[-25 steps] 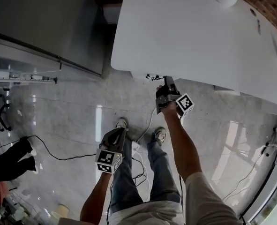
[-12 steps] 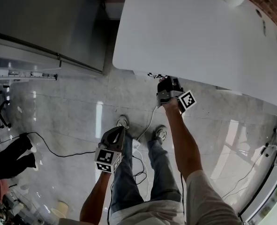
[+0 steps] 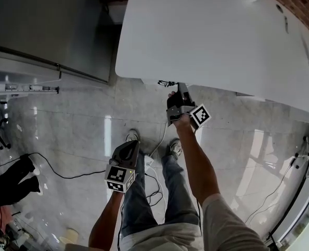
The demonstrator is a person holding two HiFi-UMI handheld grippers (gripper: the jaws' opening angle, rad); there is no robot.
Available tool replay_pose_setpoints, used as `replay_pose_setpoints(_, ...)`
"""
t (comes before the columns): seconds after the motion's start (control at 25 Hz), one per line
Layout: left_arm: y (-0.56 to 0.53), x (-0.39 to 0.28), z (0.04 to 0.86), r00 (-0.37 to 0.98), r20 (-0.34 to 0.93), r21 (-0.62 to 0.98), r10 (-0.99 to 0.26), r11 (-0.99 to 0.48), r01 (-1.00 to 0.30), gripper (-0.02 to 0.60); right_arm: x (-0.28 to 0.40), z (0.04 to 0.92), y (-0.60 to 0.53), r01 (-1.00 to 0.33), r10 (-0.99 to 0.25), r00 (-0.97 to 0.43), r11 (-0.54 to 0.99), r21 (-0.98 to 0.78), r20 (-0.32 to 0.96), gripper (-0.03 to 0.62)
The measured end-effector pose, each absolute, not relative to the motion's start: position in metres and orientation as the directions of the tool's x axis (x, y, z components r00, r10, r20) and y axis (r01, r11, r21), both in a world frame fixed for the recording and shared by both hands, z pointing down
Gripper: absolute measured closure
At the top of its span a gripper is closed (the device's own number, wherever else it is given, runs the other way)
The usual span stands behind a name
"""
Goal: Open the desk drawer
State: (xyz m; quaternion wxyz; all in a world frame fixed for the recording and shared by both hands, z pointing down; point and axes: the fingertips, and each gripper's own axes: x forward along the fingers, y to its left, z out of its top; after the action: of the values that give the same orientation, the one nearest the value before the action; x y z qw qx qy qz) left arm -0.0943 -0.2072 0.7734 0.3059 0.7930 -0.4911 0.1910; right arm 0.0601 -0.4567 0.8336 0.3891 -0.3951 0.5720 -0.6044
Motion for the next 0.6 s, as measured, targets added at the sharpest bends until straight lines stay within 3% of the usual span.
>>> replay_pose_setpoints(0.6,-0.22,-0.075,0.757,0.529,0.573,0.322,-0.626,-0.422,-0.847,0.571,0.061,0.838,-0.333,-0.009,-0.909,-0.397,-0.131,-0.991,0.123,0.557)
